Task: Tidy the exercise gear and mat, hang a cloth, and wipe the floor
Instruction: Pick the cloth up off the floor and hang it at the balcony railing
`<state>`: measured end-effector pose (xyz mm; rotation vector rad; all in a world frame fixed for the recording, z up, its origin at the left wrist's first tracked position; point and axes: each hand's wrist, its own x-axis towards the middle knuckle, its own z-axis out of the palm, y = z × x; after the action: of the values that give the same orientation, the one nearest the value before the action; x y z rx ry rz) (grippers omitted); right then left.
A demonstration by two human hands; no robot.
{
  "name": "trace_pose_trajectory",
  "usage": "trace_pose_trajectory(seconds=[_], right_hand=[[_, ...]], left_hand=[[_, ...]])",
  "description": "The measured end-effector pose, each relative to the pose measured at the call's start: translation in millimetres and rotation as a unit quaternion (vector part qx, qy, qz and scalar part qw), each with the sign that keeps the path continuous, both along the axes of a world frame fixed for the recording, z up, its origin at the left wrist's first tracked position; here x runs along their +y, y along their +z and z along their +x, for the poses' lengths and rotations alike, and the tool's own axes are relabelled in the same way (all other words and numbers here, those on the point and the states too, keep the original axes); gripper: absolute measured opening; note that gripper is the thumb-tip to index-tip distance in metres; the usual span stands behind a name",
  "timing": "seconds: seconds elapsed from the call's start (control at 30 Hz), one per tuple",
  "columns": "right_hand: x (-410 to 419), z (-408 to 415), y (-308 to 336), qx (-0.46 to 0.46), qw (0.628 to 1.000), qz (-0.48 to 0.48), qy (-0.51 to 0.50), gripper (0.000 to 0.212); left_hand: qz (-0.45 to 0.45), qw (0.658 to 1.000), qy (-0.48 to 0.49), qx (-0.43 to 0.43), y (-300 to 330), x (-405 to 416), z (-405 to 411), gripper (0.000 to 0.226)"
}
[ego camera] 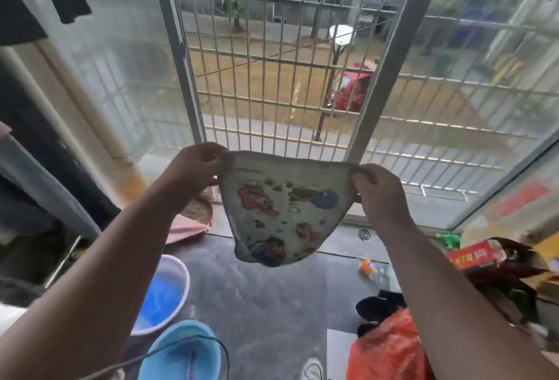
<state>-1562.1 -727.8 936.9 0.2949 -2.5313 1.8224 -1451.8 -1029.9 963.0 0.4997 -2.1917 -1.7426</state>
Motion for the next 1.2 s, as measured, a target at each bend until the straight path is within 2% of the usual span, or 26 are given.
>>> trace_pose_trajectory(seconds=[0.07,0.2,0.47,0.77,0.83,0.97,1.1,1.2], right_hand=[[-14,-35,-3,0.001,1.0,0.001,0.007,0.025],[-34,-114,-10,0.012,1.0,0.002,0.013,0.017],[-70,-305,-5,0.026,0.998,-0.017,0.051,0.02],[-155,-446,17,0.071,0.991,0.0,0.115,0.019],[-174,-473,22,0.08,0.99,0.008,0.12,0.018],[-217,-530,32,0.082,0.992,0.008,0.1,0.021],[-264,-595,44,0.108,0.991,0.013,0.071,0.026],[-301,-644,54,0.118,0.992,0.007,0.047,0.031]], left_hand=[[-0.007,1.0,-0.003,-0.003,-4,-14,-32,0.008],[-0.014,1.0,0.007,-0.007,-9,-34,-108,0.007],[-0.046,0.998,0.04,-0.009,3,-69,-269,0.009],[-0.054,0.984,0.165,0.041,9,-122,-382,0.025],[-0.064,0.981,0.177,0.051,10,-143,-408,0.023],[-0.088,0.98,0.165,0.068,18,-188,-474,0.015],[-0.102,0.981,0.139,0.091,30,-245,-547,0.02],[-0.114,0.982,0.114,0.101,41,-289,-604,0.015]])
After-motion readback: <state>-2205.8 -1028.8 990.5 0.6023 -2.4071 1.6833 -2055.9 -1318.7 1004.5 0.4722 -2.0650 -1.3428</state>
